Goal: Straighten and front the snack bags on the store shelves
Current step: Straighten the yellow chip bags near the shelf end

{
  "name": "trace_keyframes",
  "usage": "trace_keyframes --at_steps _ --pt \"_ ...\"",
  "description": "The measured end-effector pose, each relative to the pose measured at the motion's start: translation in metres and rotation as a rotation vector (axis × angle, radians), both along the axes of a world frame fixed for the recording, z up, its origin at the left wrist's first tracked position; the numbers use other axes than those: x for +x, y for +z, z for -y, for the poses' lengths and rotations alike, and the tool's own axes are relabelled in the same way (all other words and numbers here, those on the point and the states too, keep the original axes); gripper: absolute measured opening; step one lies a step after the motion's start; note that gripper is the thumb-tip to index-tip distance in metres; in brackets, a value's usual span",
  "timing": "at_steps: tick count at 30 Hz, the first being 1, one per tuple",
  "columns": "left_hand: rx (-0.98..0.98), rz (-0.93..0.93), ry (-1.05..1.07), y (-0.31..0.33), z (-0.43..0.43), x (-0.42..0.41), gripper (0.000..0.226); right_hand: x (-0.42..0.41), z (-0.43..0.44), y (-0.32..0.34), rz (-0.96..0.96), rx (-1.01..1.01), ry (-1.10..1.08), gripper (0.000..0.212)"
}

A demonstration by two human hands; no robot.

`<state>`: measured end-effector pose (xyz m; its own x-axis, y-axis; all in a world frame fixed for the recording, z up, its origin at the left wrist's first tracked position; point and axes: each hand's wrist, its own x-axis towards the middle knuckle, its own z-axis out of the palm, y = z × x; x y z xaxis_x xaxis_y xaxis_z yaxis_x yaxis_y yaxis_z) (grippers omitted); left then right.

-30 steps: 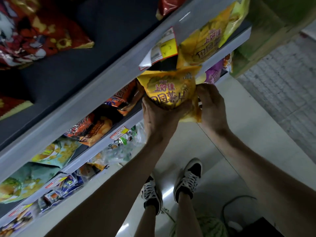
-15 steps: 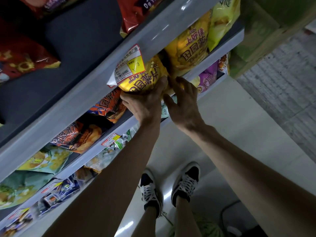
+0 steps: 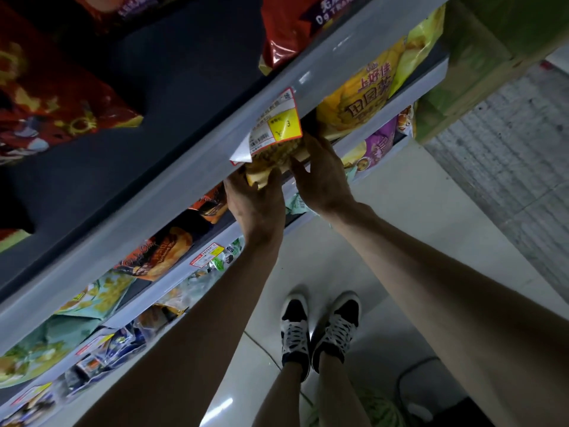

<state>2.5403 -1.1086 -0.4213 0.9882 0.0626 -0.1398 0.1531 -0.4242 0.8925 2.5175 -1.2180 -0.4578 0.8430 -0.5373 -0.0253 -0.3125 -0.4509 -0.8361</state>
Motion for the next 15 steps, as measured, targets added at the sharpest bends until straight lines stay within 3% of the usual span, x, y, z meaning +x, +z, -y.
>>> trace_keyframes --at_steps 10,15 --pt "0.161 -0.075 -0.219 0.000 -0.014 -0.011 0.067 -0.006 0.001 0.003 -0.138 -0.028 0.068 0.048" --pt "0.229 -0.170 -0.209 -0.006 -0.024 -0.030 0.055 -0.033 0.011 0.017 -0.164 -0.044 0.159 0.057"
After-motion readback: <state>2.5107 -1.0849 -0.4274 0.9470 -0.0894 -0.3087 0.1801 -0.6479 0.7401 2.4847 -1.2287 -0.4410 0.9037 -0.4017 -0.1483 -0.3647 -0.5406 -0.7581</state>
